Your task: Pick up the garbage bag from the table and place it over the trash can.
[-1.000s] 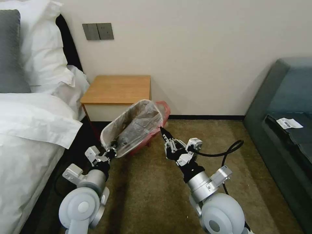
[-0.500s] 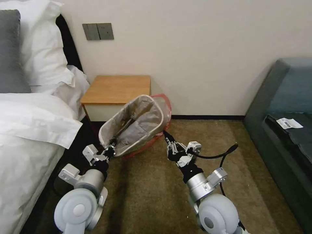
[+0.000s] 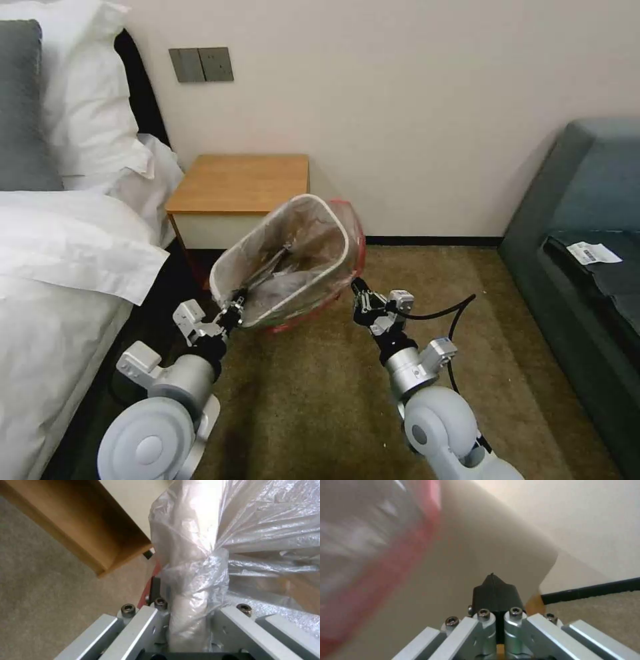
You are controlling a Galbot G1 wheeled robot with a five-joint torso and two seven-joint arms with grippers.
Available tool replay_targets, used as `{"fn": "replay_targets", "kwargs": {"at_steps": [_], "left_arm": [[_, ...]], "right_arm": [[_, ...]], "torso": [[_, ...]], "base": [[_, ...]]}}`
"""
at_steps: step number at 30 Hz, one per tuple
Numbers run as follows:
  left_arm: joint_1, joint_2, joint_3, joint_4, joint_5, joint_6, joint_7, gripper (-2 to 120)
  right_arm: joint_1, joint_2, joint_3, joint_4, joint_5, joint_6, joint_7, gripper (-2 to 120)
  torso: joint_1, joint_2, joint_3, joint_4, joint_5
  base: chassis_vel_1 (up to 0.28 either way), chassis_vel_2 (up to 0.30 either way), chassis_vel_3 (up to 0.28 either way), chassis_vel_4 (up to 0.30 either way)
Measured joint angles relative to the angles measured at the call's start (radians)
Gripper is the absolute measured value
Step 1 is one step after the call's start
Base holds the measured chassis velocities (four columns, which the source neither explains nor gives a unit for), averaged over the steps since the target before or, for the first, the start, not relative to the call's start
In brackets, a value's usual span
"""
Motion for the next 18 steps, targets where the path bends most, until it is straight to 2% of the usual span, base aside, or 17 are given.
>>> {"fn": "replay_targets", "kwargs": {"at_steps": [6,10,13,14,16,18], "left_arm": [[0.001,0.003,0.001,-0.008,-0.002,0.018,-0.010,3],[-0.009,0.010,-0.012,0.005,0.029,0.029,-0.010,3],[-0.018,0.035,-0.016,0.031,0.106,0.066,-0.006,3],[-0.018,0.035,-0.016,0.031,0.106,0.066,-0.006,3],[-0.021,0.056,-0.014,0.044,0.168,0.106,0.008,3],[-0.021,0.068,-0.010,0.049,0.199,0.124,0.018,3]], "right_arm": [[0.012,0.008,0.002,-0.035,-0.019,0.007,0.013,0],[-0.009,0.018,0.013,-0.042,-0.090,0.020,0.037,0],[-0.044,0.020,0.046,-0.031,-0.249,0.036,0.056,0],[-0.044,0.020,0.046,-0.031,-0.249,0.036,0.056,0],[-0.060,0.017,0.072,-0.016,-0.344,0.055,0.059,10],[-0.064,0.016,0.087,-0.007,-0.383,0.066,0.059,14]], "torso": [[0.000,0.000,0.000,0.0000,0.0000],[0.000,0.000,0.000,0.0001,0.0000],[0.000,0.000,0.000,-0.0001,0.0000],[0.000,0.000,0.000,-0.0001,0.0000],[0.000,0.000,0.000,-0.0001,-0.0001],[0.000,0.000,0.000,0.0000,0.0000]], "base": [[0.000,0.000,0.000,0.000],[0.000,0.000,0.000,0.000],[0.000,0.000,0.000,0.000],[0.000,0.000,0.000,0.000],[0.000,0.000,0.000,0.000],[0.000,0.000,0.000,0.000]]}}
